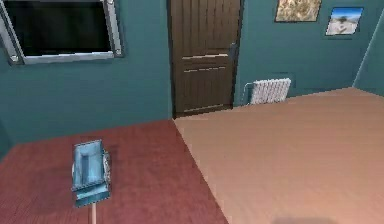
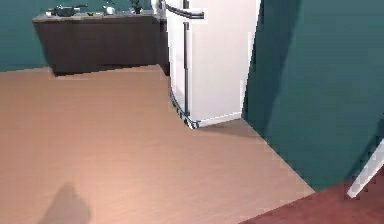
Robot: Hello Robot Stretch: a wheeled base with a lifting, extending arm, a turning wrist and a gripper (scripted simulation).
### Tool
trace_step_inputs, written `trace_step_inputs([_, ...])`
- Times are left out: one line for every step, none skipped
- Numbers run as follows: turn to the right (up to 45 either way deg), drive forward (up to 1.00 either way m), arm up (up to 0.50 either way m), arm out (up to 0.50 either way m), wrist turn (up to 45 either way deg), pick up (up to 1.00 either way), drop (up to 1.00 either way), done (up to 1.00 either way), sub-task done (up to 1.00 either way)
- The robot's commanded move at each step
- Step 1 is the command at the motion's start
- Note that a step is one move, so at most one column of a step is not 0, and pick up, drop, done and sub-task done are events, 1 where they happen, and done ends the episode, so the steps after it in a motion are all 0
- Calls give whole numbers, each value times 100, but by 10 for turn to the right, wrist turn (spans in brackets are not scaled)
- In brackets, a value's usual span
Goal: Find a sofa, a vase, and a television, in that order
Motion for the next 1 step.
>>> trace_step_inputs([0,55,0,0,0,0,0,0,0])
